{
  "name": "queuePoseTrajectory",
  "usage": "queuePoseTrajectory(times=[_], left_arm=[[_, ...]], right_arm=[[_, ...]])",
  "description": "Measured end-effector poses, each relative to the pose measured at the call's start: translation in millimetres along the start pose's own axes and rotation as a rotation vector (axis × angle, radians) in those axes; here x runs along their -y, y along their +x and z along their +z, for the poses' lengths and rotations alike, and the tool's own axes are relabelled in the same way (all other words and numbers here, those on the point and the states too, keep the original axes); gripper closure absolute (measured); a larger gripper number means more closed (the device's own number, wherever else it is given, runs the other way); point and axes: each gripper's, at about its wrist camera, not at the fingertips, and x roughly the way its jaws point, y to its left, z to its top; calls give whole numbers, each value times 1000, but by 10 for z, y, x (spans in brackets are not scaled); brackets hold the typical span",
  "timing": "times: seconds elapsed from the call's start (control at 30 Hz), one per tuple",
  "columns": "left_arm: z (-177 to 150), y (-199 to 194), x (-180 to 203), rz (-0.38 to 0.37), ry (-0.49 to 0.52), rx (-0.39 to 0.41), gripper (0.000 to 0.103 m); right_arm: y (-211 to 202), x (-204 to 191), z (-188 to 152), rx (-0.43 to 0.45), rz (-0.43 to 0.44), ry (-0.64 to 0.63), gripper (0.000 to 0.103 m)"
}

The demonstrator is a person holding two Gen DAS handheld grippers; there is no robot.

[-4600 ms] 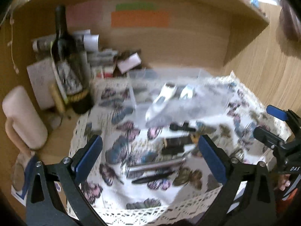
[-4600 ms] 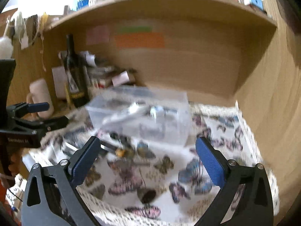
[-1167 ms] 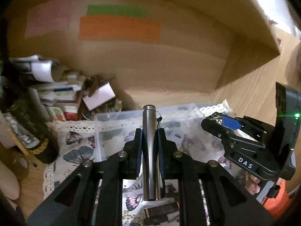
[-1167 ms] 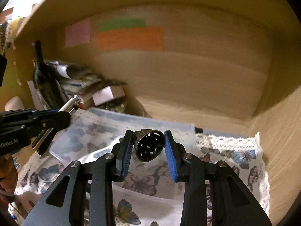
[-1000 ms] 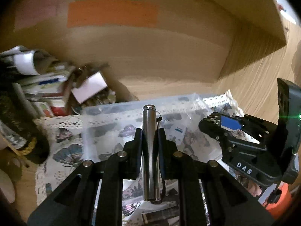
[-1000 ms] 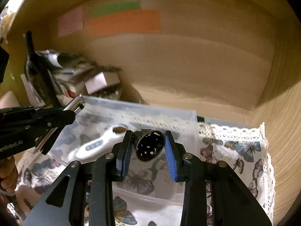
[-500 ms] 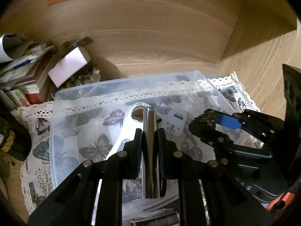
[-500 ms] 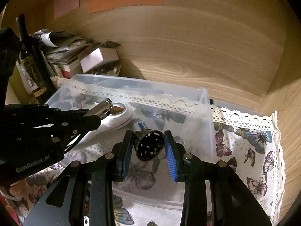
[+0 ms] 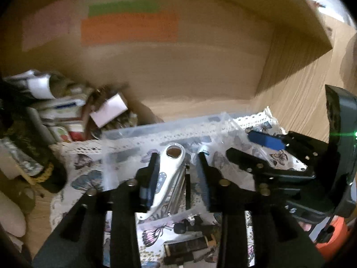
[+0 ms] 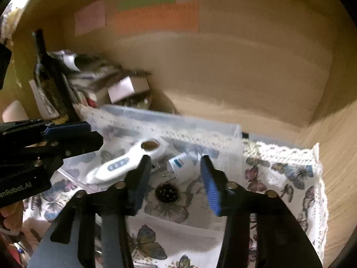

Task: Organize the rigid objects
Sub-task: 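Carry the silver tube and black cap into the clear box and release, then move both open tools back toward the remaining items on the cloth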

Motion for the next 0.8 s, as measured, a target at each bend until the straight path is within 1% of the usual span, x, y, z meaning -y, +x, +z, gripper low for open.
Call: queuePoseTrajectory(times=[0.07,0.1,0.17,0.2,0.27,0.33,0.37,0.53,0.6,0.67,0.77,0.8], left_arm=[[-14,-157,-3,14,3,32,49],[-18,-213,-4,21,2,43,46],[-45,-362,-8,35,2,70,36],[-55,-407,-22,36,0,76,33],[-100,-523,-44,44,-11,92,21],[-146,-592,-56,54,-14,98,15],[-184,-617,-63,60,-13,96,13],[-413,-642,-78,73,-9,50,11],[-525,-612,-98,76,-9,20,10],[-652,-554,-122,84,-14,-17,6],[-825,-444,-157,82,-26,-80,6],[-905,-390,-167,77,-32,-112,6]], right_arm=[[-132,-31,16,31,4,-9,52],[-190,-44,19,44,4,-12,49],[-308,-75,19,70,7,-17,44],[-360,-88,11,82,11,-18,41],[-455,-118,-5,98,11,-25,40],[-538,-146,-33,110,11,-37,40],[-575,-158,-53,113,12,-44,40],[-658,-205,-179,107,16,-56,36],[-661,-212,-247,93,16,-58,36],[-662,-212,-331,71,26,-55,36],[-592,-230,-472,23,35,-54,33],[-569,-238,-517,8,38,-53,31]])
